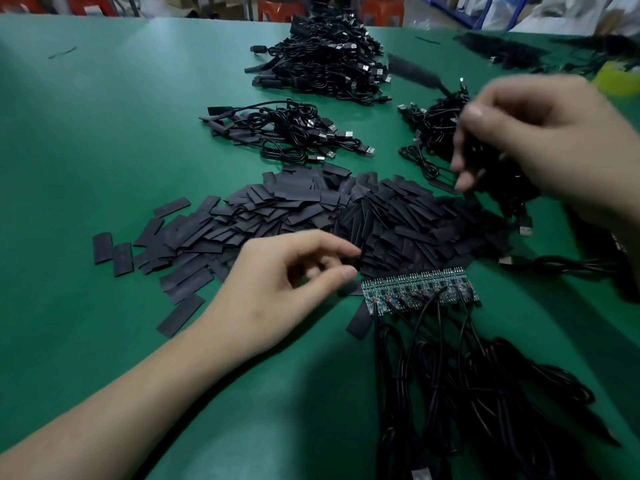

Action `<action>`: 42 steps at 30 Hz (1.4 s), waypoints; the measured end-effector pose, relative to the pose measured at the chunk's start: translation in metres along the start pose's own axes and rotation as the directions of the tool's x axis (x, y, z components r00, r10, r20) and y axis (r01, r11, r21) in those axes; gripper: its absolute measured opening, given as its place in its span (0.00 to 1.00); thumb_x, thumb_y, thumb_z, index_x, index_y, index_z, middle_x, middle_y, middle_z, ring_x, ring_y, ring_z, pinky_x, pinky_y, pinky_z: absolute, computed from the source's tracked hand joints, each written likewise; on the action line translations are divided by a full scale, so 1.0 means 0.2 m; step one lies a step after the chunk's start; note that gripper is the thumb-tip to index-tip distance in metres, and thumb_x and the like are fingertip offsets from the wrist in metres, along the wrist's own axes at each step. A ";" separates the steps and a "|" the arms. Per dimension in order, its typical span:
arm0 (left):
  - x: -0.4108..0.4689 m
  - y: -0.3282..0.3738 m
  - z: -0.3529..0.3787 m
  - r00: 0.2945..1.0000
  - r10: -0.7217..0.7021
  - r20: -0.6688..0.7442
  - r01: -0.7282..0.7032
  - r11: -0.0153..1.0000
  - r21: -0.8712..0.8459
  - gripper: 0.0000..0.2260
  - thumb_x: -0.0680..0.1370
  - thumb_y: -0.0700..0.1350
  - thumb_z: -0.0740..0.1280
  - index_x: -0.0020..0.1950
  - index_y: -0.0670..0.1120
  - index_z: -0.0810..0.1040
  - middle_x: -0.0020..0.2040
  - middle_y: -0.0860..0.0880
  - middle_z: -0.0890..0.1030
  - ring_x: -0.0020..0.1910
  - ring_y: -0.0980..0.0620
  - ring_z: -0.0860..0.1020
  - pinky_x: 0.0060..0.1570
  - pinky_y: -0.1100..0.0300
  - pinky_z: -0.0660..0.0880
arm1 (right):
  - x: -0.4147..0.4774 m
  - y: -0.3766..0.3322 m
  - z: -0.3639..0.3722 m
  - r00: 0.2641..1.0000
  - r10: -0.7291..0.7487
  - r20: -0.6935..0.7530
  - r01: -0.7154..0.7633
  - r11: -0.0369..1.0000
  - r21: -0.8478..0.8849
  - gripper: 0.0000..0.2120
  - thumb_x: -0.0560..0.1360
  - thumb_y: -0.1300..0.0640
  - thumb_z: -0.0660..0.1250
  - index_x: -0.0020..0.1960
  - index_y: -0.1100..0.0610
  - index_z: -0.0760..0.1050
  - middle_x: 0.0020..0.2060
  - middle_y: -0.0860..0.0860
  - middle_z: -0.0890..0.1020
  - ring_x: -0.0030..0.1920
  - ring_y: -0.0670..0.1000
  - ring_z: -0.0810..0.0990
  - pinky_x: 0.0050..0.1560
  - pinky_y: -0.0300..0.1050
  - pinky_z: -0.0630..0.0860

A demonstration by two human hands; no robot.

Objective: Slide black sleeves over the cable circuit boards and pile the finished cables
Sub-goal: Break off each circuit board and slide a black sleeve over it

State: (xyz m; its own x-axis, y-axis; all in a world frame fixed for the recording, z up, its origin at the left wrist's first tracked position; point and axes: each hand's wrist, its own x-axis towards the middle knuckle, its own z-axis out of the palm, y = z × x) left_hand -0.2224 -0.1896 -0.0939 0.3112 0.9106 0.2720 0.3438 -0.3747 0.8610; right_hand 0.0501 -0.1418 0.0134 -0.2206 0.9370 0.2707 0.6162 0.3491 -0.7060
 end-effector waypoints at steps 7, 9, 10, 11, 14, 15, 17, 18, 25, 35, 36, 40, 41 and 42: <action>-0.01 0.01 0.02 0.990 0.110 0.089 -0.136 0.922 0.362 0.09 0.78 0.58 0.67 0.54 0.57 0.83 0.44 0.59 0.81 0.41 0.56 0.79 0.42 0.57 0.77 | 0.58 -0.08 0.39 0.997 -0.075 -0.003 0.069 0.933 -0.352 0.12 0.83 0.48 0.64 0.50 0.54 0.82 0.41 0.46 0.83 0.36 0.39 0.80 0.39 0.33 0.77; -0.01 0.02 0.02 0.989 0.115 0.093 -0.141 0.923 0.359 0.08 0.79 0.57 0.68 0.54 0.57 0.83 0.45 0.59 0.82 0.42 0.57 0.79 0.43 0.58 0.76 | 0.75 -0.10 0.51 0.993 -0.109 0.034 0.113 0.896 -0.429 0.12 0.83 0.47 0.64 0.50 0.53 0.82 0.45 0.47 0.83 0.47 0.48 0.82 0.51 0.44 0.78; -0.01 0.02 0.02 0.989 0.117 0.095 -0.144 0.921 0.362 0.08 0.79 0.56 0.68 0.54 0.57 0.83 0.45 0.59 0.82 0.42 0.58 0.79 0.44 0.58 0.76 | 0.82 -0.11 0.57 0.990 -0.130 0.046 0.136 0.883 -0.450 0.12 0.83 0.46 0.64 0.50 0.52 0.81 0.47 0.48 0.83 0.49 0.50 0.81 0.53 0.45 0.76; -0.01 0.02 0.01 0.988 0.117 0.101 -0.146 0.919 0.366 0.07 0.79 0.56 0.68 0.54 0.57 0.84 0.45 0.59 0.82 0.43 0.59 0.79 0.44 0.59 0.76 | 0.88 -0.12 0.62 0.988 -0.148 0.051 0.154 0.874 -0.461 0.12 0.82 0.46 0.64 0.51 0.52 0.82 0.49 0.50 0.83 0.51 0.52 0.81 0.53 0.45 0.76; -0.01 0.02 0.01 0.983 0.121 0.140 -0.165 0.913 0.372 0.08 0.80 0.55 0.68 0.54 0.56 0.84 0.47 0.58 0.82 0.47 0.61 0.78 0.47 0.60 0.76 | 1.04 -0.16 0.74 0.984 -0.172 0.052 0.175 0.854 -0.491 0.14 0.82 0.47 0.64 0.57 0.55 0.82 0.53 0.54 0.84 0.54 0.55 0.81 0.53 0.46 0.74; -0.01 0.02 0.00 0.981 0.125 0.148 -0.173 0.913 0.370 0.08 0.81 0.55 0.68 0.54 0.56 0.84 0.47 0.59 0.81 0.48 0.62 0.78 0.49 0.60 0.76 | 1.08 -0.18 0.77 0.983 -0.172 0.063 0.180 0.843 -0.507 0.14 0.82 0.48 0.64 0.59 0.56 0.82 0.55 0.54 0.84 0.56 0.56 0.81 0.54 0.46 0.74; -0.01 0.02 0.00 0.979 0.131 0.153 -0.179 0.914 0.363 0.08 0.81 0.55 0.68 0.54 0.56 0.85 0.48 0.59 0.81 0.48 0.63 0.78 0.50 0.59 0.77 | 1.12 -0.18 0.81 0.981 -0.171 0.094 0.195 0.824 -0.531 0.16 0.83 0.48 0.64 0.65 0.57 0.79 0.60 0.55 0.82 0.60 0.56 0.79 0.58 0.47 0.74; -0.01 0.02 0.00 0.979 0.135 0.154 -0.183 0.915 0.361 0.08 0.80 0.55 0.68 0.54 0.56 0.85 0.48 0.59 0.81 0.49 0.63 0.78 0.50 0.58 0.77 | 1.12 -0.18 0.82 0.979 -0.174 0.105 0.203 0.817 -0.540 0.18 0.83 0.48 0.64 0.67 0.57 0.77 0.63 0.55 0.81 0.63 0.57 0.78 0.61 0.47 0.74; -0.01 0.01 0.00 0.975 0.149 0.167 -0.203 0.903 0.379 0.10 0.79 0.58 0.68 0.55 0.57 0.85 0.46 0.62 0.76 0.46 0.64 0.77 0.47 0.58 0.77 | 0.73 -0.20 0.69 0.962 -0.253 0.098 0.270 0.857 -0.438 0.12 0.82 0.51 0.64 0.61 0.54 0.80 0.57 0.52 0.79 0.57 0.50 0.77 0.61 0.47 0.74; -0.01 0.00 0.01 0.977 0.122 0.175 -0.186 0.888 0.420 0.16 0.73 0.67 0.68 0.56 0.61 0.81 0.44 0.59 0.76 0.44 0.61 0.76 0.44 0.58 0.75 | -0.14 0.00 0.29 0.880 -0.050 0.473 0.275 0.865 -0.419 0.15 0.71 0.36 0.65 0.49 0.42 0.82 0.46 0.38 0.77 0.51 0.40 0.74 0.53 0.41 0.72; -0.01 0.00 0.02 0.980 0.114 0.164 -0.173 0.894 0.414 0.16 0.73 0.66 0.69 0.56 0.60 0.81 0.44 0.59 0.76 0.42 0.61 0.75 0.42 0.59 0.73 | -0.17 0.02 0.29 0.877 -0.041 0.480 0.276 0.859 -0.431 0.16 0.71 0.34 0.64 0.50 0.42 0.82 0.46 0.39 0.76 0.51 0.41 0.73 0.55 0.44 0.73; 0.00 0.00 0.03 0.985 0.100 0.144 -0.152 0.897 0.416 0.16 0.72 0.64 0.71 0.56 0.60 0.82 0.43 0.58 0.77 0.39 0.61 0.74 0.39 0.62 0.70 | -0.20 0.07 0.31 0.887 -0.038 0.460 0.291 0.819 -0.495 0.22 0.70 0.29 0.61 0.54 0.41 0.80 0.47 0.39 0.74 0.53 0.44 0.70 0.57 0.49 0.73; 0.00 0.00 0.03 0.985 0.096 0.145 -0.149 0.895 0.420 0.16 0.72 0.64 0.70 0.56 0.60 0.82 0.43 0.58 0.77 0.38 0.61 0.74 0.39 0.61 0.70 | -0.20 0.07 0.32 0.890 -0.054 0.453 0.300 0.817 -0.492 0.21 0.70 0.30 0.61 0.53 0.41 0.80 0.47 0.40 0.73 0.52 0.45 0.70 0.56 0.48 0.72; -0.01 0.00 0.03 0.985 0.093 0.143 -0.145 0.896 0.420 0.16 0.73 0.64 0.70 0.56 0.60 0.82 0.43 0.58 0.77 0.38 0.60 0.74 0.38 0.60 0.71 | -0.21 0.07 0.32 0.893 -0.070 0.444 0.302 0.824 -0.479 0.20 0.70 0.30 0.62 0.53 0.42 0.80 0.47 0.40 0.73 0.52 0.45 0.69 0.56 0.47 0.71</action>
State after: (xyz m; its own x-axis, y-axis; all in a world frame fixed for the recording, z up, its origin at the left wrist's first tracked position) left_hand -0.2178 -0.1914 -0.0973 0.4655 0.8375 0.2860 0.6349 -0.5412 0.5514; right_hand 0.0195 -0.1749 -0.0507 -0.5757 0.8177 0.0005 0.8032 0.5656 -0.1869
